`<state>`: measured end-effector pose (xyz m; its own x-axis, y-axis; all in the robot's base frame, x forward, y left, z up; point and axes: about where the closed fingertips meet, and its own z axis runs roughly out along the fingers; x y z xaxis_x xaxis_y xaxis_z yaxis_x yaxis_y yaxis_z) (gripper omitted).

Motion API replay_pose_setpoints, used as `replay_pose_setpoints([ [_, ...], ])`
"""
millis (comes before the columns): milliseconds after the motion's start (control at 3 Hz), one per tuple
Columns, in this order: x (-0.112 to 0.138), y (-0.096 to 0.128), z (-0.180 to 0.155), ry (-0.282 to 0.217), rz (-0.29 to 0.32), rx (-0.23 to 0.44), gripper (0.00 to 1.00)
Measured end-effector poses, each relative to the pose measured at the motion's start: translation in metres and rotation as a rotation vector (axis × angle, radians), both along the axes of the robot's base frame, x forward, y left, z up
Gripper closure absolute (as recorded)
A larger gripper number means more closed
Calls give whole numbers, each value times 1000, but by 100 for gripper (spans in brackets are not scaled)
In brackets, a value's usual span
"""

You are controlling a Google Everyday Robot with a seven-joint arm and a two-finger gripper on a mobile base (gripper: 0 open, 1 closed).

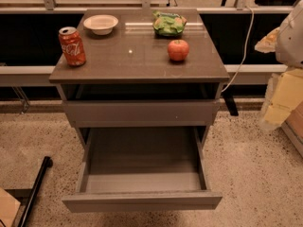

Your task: Place coke can into middle drawer

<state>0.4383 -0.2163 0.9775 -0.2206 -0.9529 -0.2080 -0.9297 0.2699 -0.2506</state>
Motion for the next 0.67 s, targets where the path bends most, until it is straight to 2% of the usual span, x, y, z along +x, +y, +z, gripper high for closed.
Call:
replay_pose_setpoints([
  [333, 0, 0, 0, 0, 0, 0, 0],
  [667, 19, 19, 3, -41, 41, 52, 0],
])
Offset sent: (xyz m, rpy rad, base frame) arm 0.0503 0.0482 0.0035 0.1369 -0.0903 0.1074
